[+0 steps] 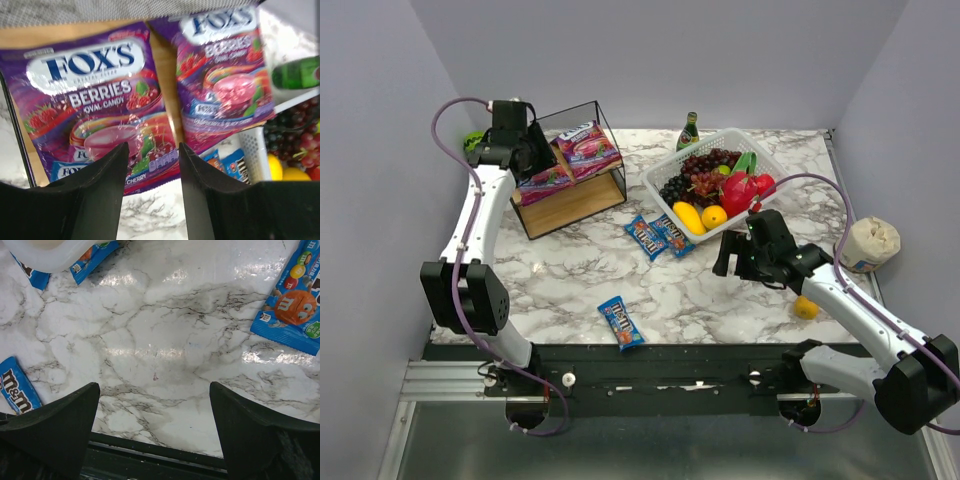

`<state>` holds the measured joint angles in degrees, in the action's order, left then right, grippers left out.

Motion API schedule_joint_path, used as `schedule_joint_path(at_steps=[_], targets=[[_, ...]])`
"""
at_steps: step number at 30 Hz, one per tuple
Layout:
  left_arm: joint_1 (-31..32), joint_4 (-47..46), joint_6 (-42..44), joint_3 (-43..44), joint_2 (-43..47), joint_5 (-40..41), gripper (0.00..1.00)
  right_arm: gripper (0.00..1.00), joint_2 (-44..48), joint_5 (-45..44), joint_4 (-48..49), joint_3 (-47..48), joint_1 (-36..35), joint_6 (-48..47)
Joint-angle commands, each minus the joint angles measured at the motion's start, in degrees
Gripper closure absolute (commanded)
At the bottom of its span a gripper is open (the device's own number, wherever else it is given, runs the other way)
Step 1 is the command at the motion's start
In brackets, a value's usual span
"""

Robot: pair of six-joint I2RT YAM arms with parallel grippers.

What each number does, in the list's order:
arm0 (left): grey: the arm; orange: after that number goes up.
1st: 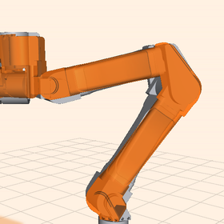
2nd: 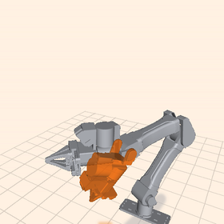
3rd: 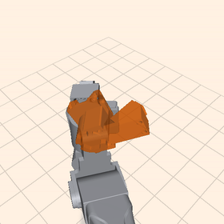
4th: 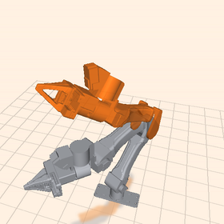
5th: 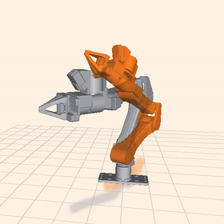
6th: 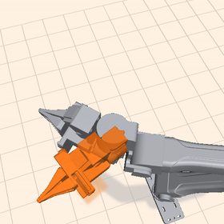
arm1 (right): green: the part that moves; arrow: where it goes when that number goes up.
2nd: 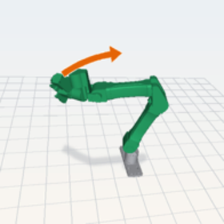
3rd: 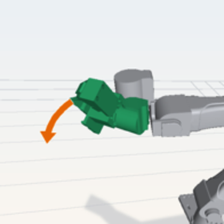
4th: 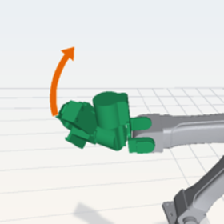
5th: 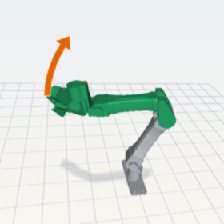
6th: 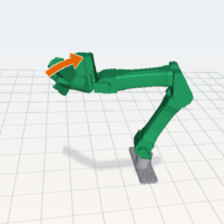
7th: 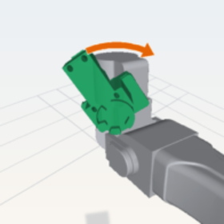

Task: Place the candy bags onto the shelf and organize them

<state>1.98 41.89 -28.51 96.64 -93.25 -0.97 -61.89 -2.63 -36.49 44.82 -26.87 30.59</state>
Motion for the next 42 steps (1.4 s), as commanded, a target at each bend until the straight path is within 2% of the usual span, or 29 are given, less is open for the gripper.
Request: schedule_joint_path(at_steps=[1, 9, 20, 27, 32, 42], targets=[[1.0, -1.5, -0.1, -4.6, 1.1, 6.8, 0.46, 0.01, 0.1, 0.8, 1.2, -1.0, 0.3, -0.1], [3.4, -1.4, 2.6, -6.6, -0.8, 17.5, 0.45, 0.01, 0.4, 0.6, 1.1, -0.8, 0.5, -0.4], [3.4, -1.2, 4.8, -3.2, -6.6, 20.9, 0.46, 0.01, 0.5, -0.2, 0.5, -0.6, 0.6, -0.2], [3.4, -2.3, 7.6, -0.2, -9.4, 19.4, 0.46, 0.01, 0.4, -0.5, 0.3, -0.5, 0.8, 0.1], [3.4, -3.0, 7.5, -0.1, -6.8, 16.5, 0.46, 0.01, 0.4, -0.6, -0.1, -0.1, 0.8, 0.6], [5.1, -5.3, 5.7, 2.7, 6.8, 2.9, 0.23, 0.0, 2.5, -2.6, -3.2, 1.8, 0.8, 2.0]])
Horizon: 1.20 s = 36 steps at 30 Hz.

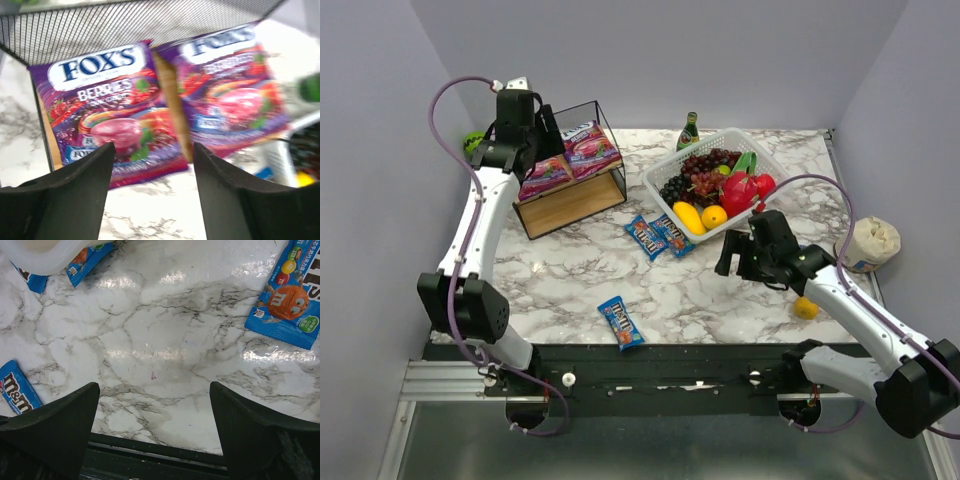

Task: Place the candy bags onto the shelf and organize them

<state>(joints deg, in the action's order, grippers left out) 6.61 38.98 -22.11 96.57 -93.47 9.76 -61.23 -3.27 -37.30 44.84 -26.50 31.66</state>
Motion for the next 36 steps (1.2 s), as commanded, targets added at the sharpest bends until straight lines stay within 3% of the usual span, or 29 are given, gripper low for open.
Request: schedule_joint_path(at_steps=[1, 6, 21, 24, 28, 36], targets=[[0.4, -2.6, -0.7, 2.6, 7.8, -8.6, 0.21, 0.0, 2.2, -2.1, -2.5, 1.6, 0.4, 1.1], [0.4, -5.1, -0.8, -2.7, 15.2, -11.8, 0.01, 0.0, 5.2, -0.8, -2.6, -0.1, 0.4, 1.5], [0.4, -3.6, -2.3, -20.4, 31.9, -15.0, 0.01, 0.0, 12.5, 1.9, -1.2, 1.0, 0.4, -1.4], [0.4, -0.2, -3.7, -24.5, 33.1, -13.6, 0.01, 0.0, 12.5, 7.0, 0.3, 0.8, 0.5, -4.0], [0.8, -1.2, -7.1, -32.0, 36.2, -18.6, 0.01, 0.0, 12.5, 11.7, 1.3, 0.9, 0.4, -4.9], [11.9, -3.3, -17.6, -50.0, 40.3, -15.5, 0.03, 0.0, 10.6, 16.1, 4.7, -1.3, 0.4, -4.1]])
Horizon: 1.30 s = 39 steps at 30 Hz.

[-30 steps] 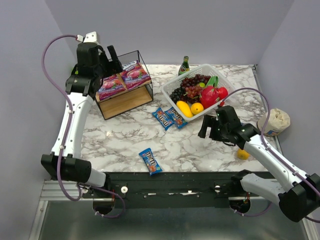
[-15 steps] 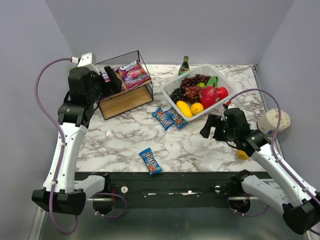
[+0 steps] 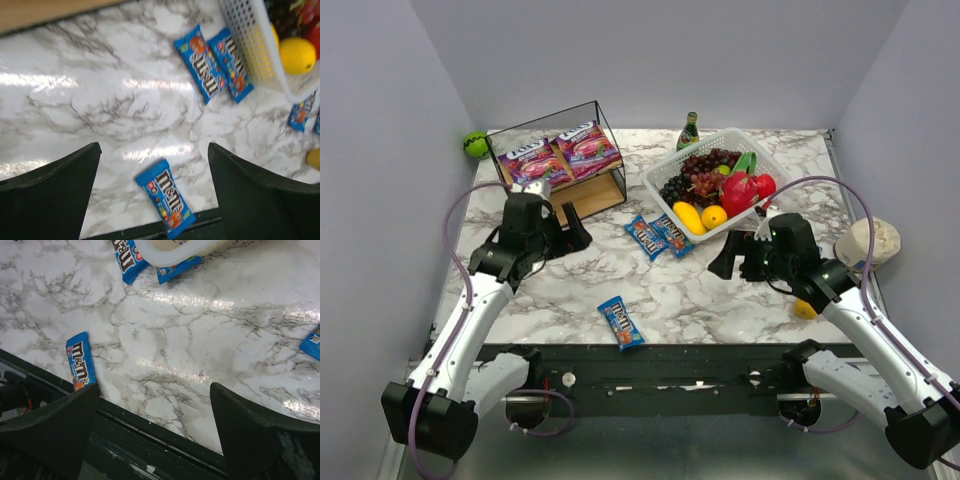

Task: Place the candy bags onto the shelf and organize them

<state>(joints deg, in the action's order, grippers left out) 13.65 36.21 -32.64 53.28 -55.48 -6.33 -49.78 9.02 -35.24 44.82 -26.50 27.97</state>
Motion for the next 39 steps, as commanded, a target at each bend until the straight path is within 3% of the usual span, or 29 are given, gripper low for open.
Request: schedule_joint_path(at_steps=[1, 5, 11, 13, 20, 27, 30, 37, 39], targets=[[6.0, -1.2, -8.1, -8.2, 2.8, 0.6, 0.03, 0.0, -0.9, 3.8, 2.7, -1.7, 0.4, -0.2], [11.5, -4.4, -14.1, -14.4, 3.2, 1.1, 0.06, 0.01, -1.2, 3.6, 3.0, -2.9, 0.4, 0.1], [17.5, -9.6, -19.5, -21.7, 0.3, -1.9, 0.27, 0.01, -1.1, 4.0, 3.5, -4.4, 0.4, 1.1], [17.8, -11.2, -19.9, -23.4, -0.8, -2.6, 0.32, 0.01, -0.9, 3.9, 3.7, -4.9, 0.4, 1.2], [18.1, -14.1, -20.5, -26.2, -5.7, -3.2, 0.34, 0.01, -0.1, 3.1, 4.0, -6.1, 0.4, 1.7], [18.3, -18.2, -21.8, -27.5, -10.8, -2.8, 0.47, 0.01, -0.1, 1.8, 3.7, -6.6, 0.4, 2.1], [18.3, -16.8, -21.3, -26.7, -11.5, -0.2, 0.59, 0.01, -0.1, 1.4, 3.6, -6.7, 0.4, 2.1], [18.3, -14.6, -19.7, -23.0, -14.0, 5.3, 0.97, 0.01, -0.6, 0.6, 3.7, -6.1, 0.4, 1.7], [18.3, -14.6, -18.9, -21.8, -14.7, 5.9, 1.0, 0.01, -1.1, 0.3, 3.7, -5.9, 0.4, 1.5]])
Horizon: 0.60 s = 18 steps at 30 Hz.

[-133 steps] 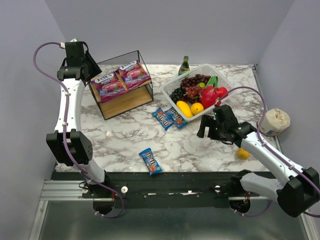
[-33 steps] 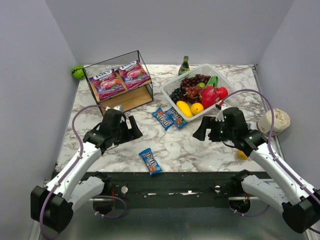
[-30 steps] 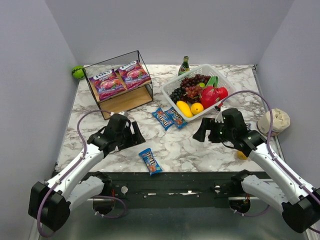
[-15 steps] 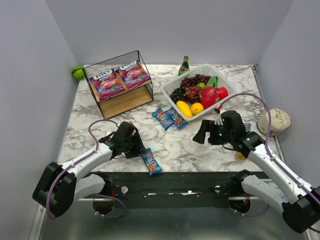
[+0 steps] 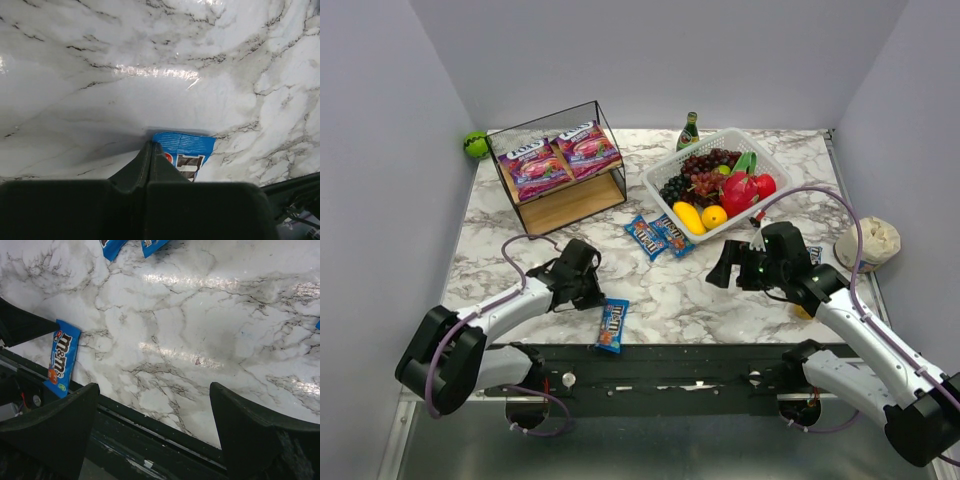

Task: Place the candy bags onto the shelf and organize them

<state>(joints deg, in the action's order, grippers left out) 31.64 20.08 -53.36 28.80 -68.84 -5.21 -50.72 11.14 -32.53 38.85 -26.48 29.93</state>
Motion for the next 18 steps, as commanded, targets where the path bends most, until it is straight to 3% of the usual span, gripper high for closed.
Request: schedule_joint_path(at_steps=[1, 11, 18], targets=[[0.3, 1.6, 2.2, 3.1, -1.9, 6.3, 1.0, 0.01, -0.3, -2.0, 1.0, 0.3, 0.4, -0.6], [-0.4, 5.2, 2.6, 8.3, -2.7, 20.2, 1.0, 0.01, -1.9, -2.4, 1.0, 1.2, 0.4, -1.5], [-1.9, 7.7, -5.1, 8.6, -2.6, 30.1, 1.0, 0.01, -2.2, -2.1, 1.2, 1.8, 0.4, -1.7]])
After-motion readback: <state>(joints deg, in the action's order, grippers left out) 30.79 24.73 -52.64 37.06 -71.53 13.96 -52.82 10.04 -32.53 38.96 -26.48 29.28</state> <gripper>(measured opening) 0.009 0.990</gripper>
